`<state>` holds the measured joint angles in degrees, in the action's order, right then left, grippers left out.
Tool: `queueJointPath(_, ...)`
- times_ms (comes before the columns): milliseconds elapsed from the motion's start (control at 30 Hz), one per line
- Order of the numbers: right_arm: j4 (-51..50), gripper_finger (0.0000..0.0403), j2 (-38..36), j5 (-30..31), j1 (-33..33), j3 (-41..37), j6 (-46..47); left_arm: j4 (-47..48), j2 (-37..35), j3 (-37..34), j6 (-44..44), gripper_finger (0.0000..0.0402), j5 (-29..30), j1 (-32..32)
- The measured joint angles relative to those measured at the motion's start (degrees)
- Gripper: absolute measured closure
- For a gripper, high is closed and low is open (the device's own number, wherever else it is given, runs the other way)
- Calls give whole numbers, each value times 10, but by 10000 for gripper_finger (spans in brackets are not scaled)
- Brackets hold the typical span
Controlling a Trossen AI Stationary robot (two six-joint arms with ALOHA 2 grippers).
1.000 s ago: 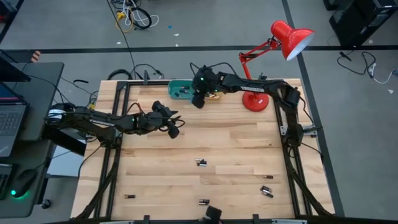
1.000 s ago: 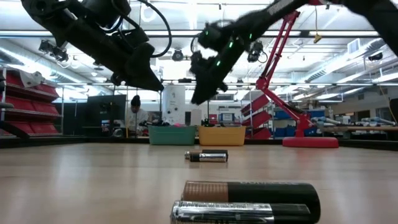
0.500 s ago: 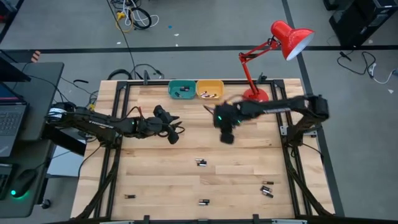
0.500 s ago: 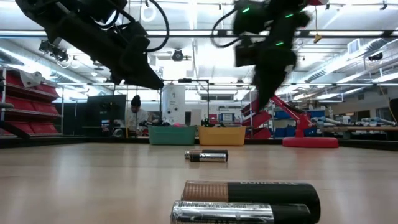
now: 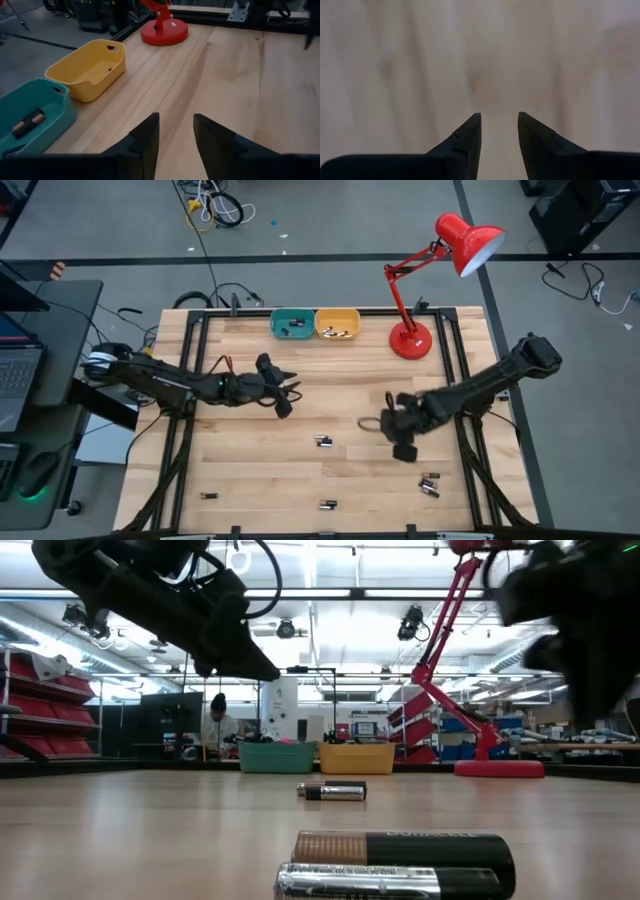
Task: Sort batteries
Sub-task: Put the black battery into the blue bin
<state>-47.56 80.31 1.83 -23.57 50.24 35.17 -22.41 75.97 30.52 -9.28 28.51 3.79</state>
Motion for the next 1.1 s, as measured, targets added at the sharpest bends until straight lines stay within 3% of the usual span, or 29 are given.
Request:
queueJointPath(200, -13, 288, 2, -52, -112, 0, 129, -75, 40, 0, 23, 266, -2, 0)
queueJointPath(500, -14, 288, 2, -52, -235, 0, 281, -158, 81, 0, 103, 266, -62, -1)
queueJointPath(767, -19, 288, 2, -32, -284, -28, 347, -151, 85, 0, 104, 266, -63, -1)
queueJointPath(1100, 35, 289, 2, -34, -294, -88, 339, -120, 85, 0, 72, 266, -63, -1)
